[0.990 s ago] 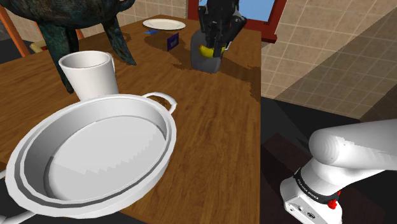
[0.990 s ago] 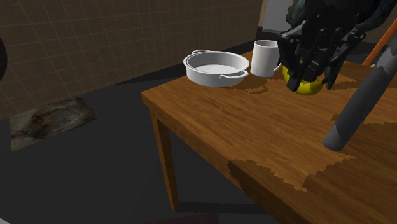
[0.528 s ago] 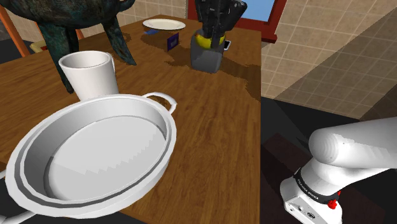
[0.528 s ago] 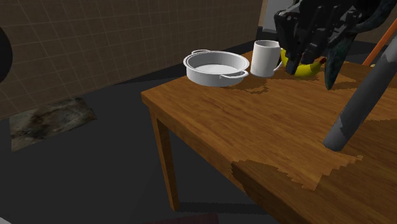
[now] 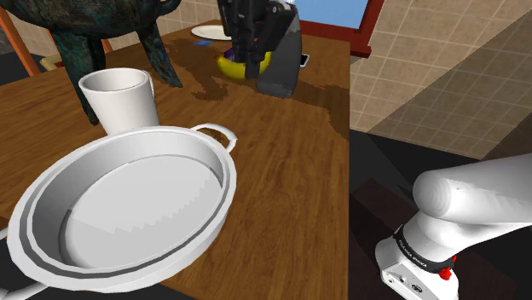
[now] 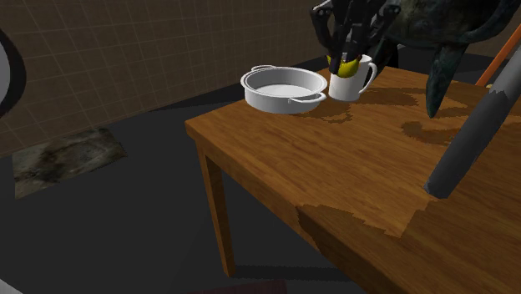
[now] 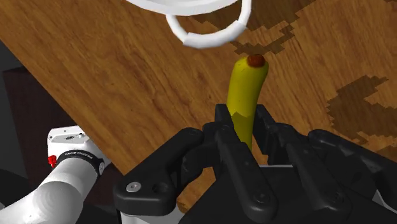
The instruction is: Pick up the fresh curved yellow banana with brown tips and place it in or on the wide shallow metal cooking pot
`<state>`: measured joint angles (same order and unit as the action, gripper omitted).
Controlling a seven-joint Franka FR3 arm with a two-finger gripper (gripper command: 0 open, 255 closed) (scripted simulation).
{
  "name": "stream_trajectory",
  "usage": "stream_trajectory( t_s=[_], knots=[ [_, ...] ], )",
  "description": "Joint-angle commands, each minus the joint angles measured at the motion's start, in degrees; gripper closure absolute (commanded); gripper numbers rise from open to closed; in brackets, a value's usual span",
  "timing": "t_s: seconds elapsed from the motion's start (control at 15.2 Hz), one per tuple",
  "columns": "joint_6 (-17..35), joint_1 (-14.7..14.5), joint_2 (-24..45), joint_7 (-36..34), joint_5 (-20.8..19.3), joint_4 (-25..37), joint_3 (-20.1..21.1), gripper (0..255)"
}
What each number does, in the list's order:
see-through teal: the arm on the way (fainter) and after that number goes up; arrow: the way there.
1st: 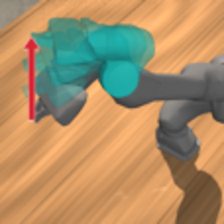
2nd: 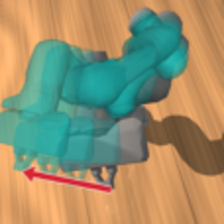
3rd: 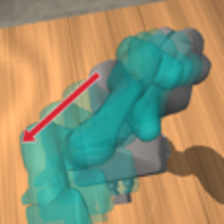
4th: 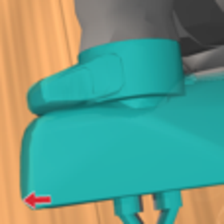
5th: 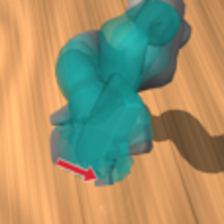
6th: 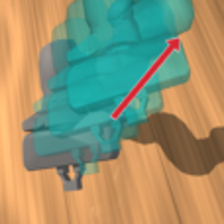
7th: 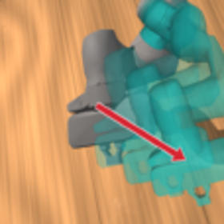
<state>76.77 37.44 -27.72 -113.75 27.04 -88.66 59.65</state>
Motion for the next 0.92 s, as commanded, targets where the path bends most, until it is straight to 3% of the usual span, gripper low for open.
stream_trajectory(
  t_s=[0.0, 0.2, 0.33, 0.53, 0.79, 0.86],
  knots=[
    [0.12, 1.24, 0.63, -3.33, 0.38, 2.14, 3.99, 255],
    [0.08, 5.71, 2.11, -8.20, 0.43, 6.76, 12.28, 255],
    [-0.29, 10.35, 2.51, -11.16, 0.82, 10.45, 18.86, 255],
    [-1.85, 19.31, 1.08, -14.74, 3.01, 17.23, 28.78, 255],
    [-6.40, 33.34, -4.64, -19.31, 9.58, 30.71, 39.83, 255],
    [-5.32, 31.71, -4.58, -18.94, 9.33, 28.76, 38.83, 255]
  ],
)
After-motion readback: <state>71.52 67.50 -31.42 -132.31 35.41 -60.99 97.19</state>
